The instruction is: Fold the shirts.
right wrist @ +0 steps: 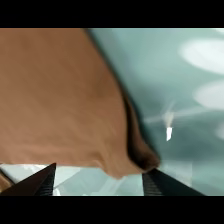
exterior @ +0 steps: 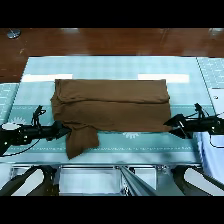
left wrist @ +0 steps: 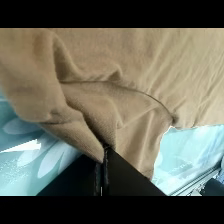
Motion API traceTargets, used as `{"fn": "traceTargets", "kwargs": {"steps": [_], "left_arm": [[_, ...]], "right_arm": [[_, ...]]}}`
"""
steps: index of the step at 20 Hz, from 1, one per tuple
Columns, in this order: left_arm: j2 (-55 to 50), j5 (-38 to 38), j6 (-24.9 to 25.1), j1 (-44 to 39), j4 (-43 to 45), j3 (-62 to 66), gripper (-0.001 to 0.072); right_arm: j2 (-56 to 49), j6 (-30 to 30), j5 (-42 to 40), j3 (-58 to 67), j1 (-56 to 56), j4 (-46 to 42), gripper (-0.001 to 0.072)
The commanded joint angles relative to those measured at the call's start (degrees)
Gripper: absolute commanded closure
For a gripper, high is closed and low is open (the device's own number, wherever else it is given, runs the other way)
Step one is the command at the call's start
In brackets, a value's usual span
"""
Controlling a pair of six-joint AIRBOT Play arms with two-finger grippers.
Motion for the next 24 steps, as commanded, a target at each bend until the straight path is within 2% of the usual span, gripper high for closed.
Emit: {"fn": "traceTargets", "kwargs": {"steps": [1, 2, 3, 4, 7, 9, 13, 18, 23, 24], "left_arm": [[0.0, 0.5, 0.1, 0.0, -0.5, 0.3, 0.0677], [0.0, 0.8, 0.0, 0.3, 0.6, 1.7, 0.0677], [0.0, 0.6, -1.1, 0.9, 0.9, 3.8, 0.0677], [0.0, 0.0, -2.1, 1.1, 0.9, 6.2, 0.0677], [0.0, -1.9, -2.5, 1.0, 0.9, 15.0, 0.0677], [-0.1, -0.9, -2.5, 0.7, 1.0, 19.6, 0.0677], [-2.8, 11.4, -3.5, -4.0, 1.0, 24.4, 0.0678], [-17.6, 13.3, -8.3, -6.6, 1.0, 36.4, 0.0677], [-31.6, 13.1, -10.2, -8.5, 1.0, 51.1, 0.0677], [-33.8, 13.0, -10.2, -9.1, 0.9, 52.8, 0.0676]], "right_arm": [[-3.8, -0.3, -7.1, 2.1, 5.5, 2.4, 0.0148], [-4.2, 0.1, -7.3, 3.8, 6.8, 2.4, 0.0241], [-4.2, 0.1, -7.0, 5.8, 7.6, 2.0, 0.0424], [-4.2, -0.7, -5.8, 8.0, 8.2, 0.9, 0.0694], [-4.2, -2.1, -1.1, 14.7, 8.6, 0.6, 0.069], [-4.5, -0.6, -1.4, 19.0, 8.6, 1.2, 0.069], [-10.2, -0.7, -3.2, 27.6, 9.4, 8.0, 0.069], [-21.5, 2.2, -6.6, 40.0, 12.7, 8.5, 0.069], [-30.6, 4.4, -6.7, 47.9, 12.7, 8.6, 0.069], [-32.0, 4.1, -6.8, 48.7, 13.0, 9.0, 0.0602]]}}
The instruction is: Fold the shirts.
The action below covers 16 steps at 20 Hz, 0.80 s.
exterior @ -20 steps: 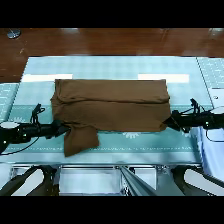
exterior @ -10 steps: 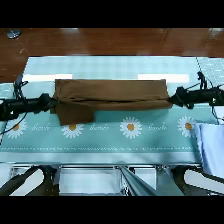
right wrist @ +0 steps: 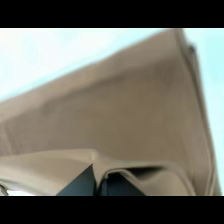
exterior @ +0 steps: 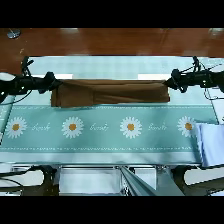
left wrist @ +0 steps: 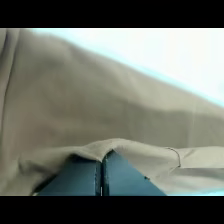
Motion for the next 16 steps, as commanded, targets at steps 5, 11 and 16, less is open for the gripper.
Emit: {"fn": "traceTargets", "kwargs": {"steps": [5, 11, 16], "left_arm": [[-9.7, -8.9, -3.7, 1.7, 6.5, 13.9, 0.0008], [-4.0, -26.4, -13.3, 14.8, 23.8, 12.1, 0.0009], [10.4, -15.0, -5.0, 11.8, 6.2, -6.1, 0.0009]], "right_arm": [[-5.7, -0.4, 2.0, 7.4, -3.1, 1.6, 0.0093], [-5.4, 0.7, 12.6, 5.4, -9.7, -11.2, 0.0094], [-9.3, 0.4, 11.7, 3.9, -3.4, -6.5, 0.0094]]}}
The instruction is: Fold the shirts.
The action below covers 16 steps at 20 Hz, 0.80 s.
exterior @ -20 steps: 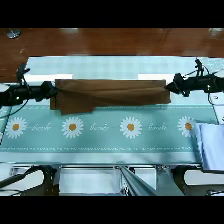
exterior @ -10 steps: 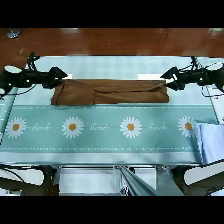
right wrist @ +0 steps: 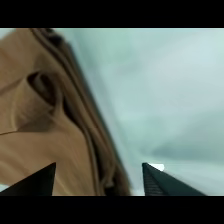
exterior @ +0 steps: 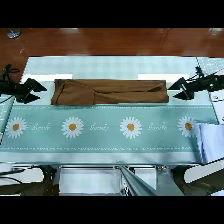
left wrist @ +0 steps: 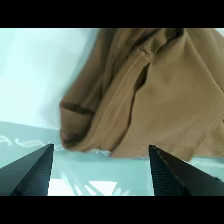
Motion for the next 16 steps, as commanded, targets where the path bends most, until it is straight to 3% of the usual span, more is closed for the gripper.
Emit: {"fn": "traceTargets", "kwargs": {"steps": [1, 3, 4, 5, 6, 7, 11, 12, 16], "left_arm": [[8.8, 4.7, 5.6, -2.8, -12.1, -10.0, 0.0009], [10.5, 4.5, 6.6, -7.6, -16.2, -11.5, 0.0009], [10.4, 4.4, 6.6, -10.5, -17.2, -11.5, 0.0009], [10.1, 4.6, 7.6, -13.7, -18.3, -11.4, 0.0013], [9.7, 4.5, 9.9, -16.4, -19.3, -11.0, 0.0167], [9.5, 4.6, 11.3, -19.1, -19.7, -10.5, 0.0664], [9.5, 15.6, 15.6, -31.9, -21.0, -8.7, 0.0678], [9.0, 19.4, 15.3, -36.4, -16.4, -7.5, 0.0679], [1.7, 28.2, -0.7, -53.8, 3.7, 1.8, 0.0679]], "right_arm": [[-2.4, -0.3, -0.1, -0.6, 4.4, 4.2, 0.0095], [-3.1, -2.0, -2.1, -0.5, 7.4, 8.5, 0.0142], [-3.1, -1.8, -2.7, 0.3, 8.5, 8.6, 0.0324], [-3.1, -1.9, -1.8, 1.7, 9.0, 8.5, 0.0608], [-2.7, -2.2, 0.5, 3.5, 9.0, 8.0, 0.0691], [-1.3, -2.3, 2.2, 4.6, 9.0, 6.7, 0.0691], [12.7, -1.3, 5.5, 2.3, 8.6, -6.3, 0.0692], [17.9, -1.5, 6.0, -0.7, 8.6, -7.6, 0.0691], [39.7, -0.8, 4.6, -13.9, 8.5, -10.5, 0.0691]]}}
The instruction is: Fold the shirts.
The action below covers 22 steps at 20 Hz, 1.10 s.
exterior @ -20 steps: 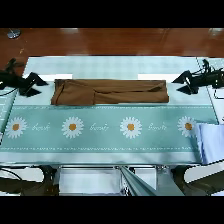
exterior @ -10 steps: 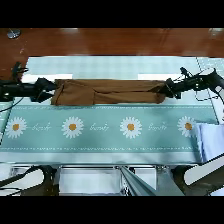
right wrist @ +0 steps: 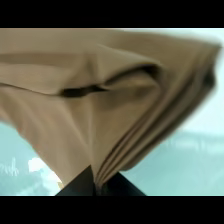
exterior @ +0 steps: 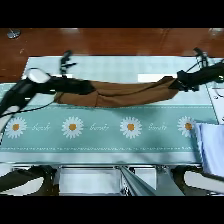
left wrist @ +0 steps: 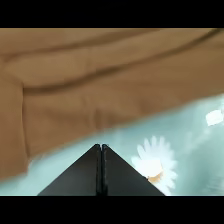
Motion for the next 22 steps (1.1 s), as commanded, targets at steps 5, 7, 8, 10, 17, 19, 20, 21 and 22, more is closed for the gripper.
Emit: {"fn": "traceTargets", "kwargs": {"steps": [5, 7, 8, 10, 17, 19, 20, 21, 22], "left_arm": [[-21.5, 5.1, -17.4, -24.1, 14.0, 22.9, 0.0679], [-27.6, 1.1, -19.2, -28.4, 13.4, 28.3, 0.0678], [-30.1, -0.7, -19.1, -30.6, 12.1, 30.3, 0.0678], [-33.6, -1.5, -19.1, -34.6, 7.7, 32.3, 0.0678], [-33.2, -8.5, -17.9, -33.8, 4.5, 35.1, 0.0678], [-29.9, -11.5, -16.5, -26.1, 4.5, 35.7, 0.0678], [-28.0, -14.6, -16.5, -21.4, 4.8, 35.7, 0.0678], [-26.1, -18.2, -16.5, -16.8, 5.3, 35.6, 0.0678], [-23.9, -22.3, -16.4, -12.0, 6.5, 35.6, 0.0678]], "right_arm": [[33.7, 6.5, 1.7, -13.0, 0.1, -5.6, 0.0691], [36.9, 8.0, 2.3, -13.0, 0.1, -5.5, 0.0691], [37.9, 8.0, 2.4, -13.0, 0.2, -5.3, 0.0691], [38.2, 8.0, 2.6, -13.0, 1.7, -5.1, 0.0691], [35.8, 10.4, 0.1, -13.0, 8.7, -4.8, 0.069], [34.6, 10.9, -1.2, -13.0, 10.5, -4.2, 0.069], [33.5, 11.0, -2.3, -13.0, 12.0, -3.8, 0.0691], [32.0, 11.0, -4.1, -13.0, 13.9, -3.0, 0.0691], [30.1, 11.0, -6.3, -12.9, 16.0, -1.8, 0.069]]}}
